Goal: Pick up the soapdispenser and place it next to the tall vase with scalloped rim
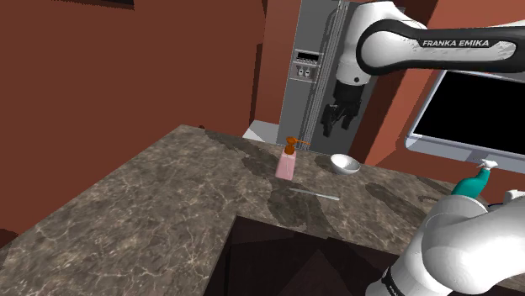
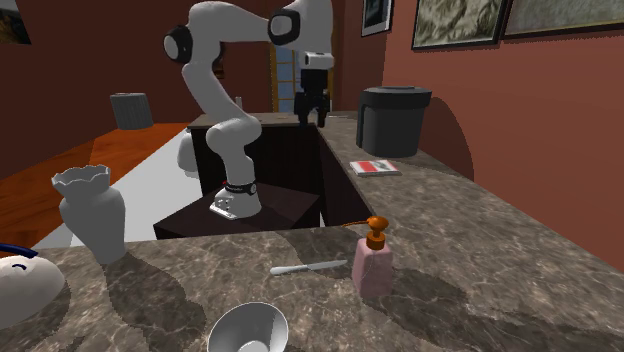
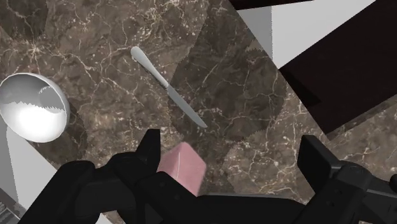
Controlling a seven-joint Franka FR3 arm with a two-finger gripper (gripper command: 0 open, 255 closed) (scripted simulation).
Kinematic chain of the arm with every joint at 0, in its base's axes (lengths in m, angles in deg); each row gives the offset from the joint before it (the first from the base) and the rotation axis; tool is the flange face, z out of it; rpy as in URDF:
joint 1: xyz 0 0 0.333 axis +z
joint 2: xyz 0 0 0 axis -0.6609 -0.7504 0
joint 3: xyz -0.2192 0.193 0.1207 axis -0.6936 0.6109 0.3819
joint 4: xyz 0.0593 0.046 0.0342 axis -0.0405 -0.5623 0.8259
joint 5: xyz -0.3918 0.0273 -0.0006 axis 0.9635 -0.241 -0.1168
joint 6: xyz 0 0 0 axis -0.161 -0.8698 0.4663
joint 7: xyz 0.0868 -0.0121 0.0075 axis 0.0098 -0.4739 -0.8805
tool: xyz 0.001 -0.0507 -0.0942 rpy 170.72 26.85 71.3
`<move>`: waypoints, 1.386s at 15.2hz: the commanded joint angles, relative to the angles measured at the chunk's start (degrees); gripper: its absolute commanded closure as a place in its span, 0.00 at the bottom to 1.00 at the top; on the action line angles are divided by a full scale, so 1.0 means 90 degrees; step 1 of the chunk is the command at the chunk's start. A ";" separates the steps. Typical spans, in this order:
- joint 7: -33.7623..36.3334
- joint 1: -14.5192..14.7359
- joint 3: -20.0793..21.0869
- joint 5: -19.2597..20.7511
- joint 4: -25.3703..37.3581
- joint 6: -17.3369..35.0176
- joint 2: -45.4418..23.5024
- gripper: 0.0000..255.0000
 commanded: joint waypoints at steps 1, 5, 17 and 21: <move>-0.0144 -0.0015 -0.0136 0.0076 -0.0004 0.0360 -0.0310 0.00; -0.0435 -0.0028 -0.0408 0.0163 0.0151 0.1078 -0.1115 0.00; -0.1473 -0.0091 -0.1019 -0.0177 0.1446 0.2741 -0.3895 0.00; -0.1865 -0.0201 -0.1082 -0.0474 0.2152 0.3065 -0.4890 0.00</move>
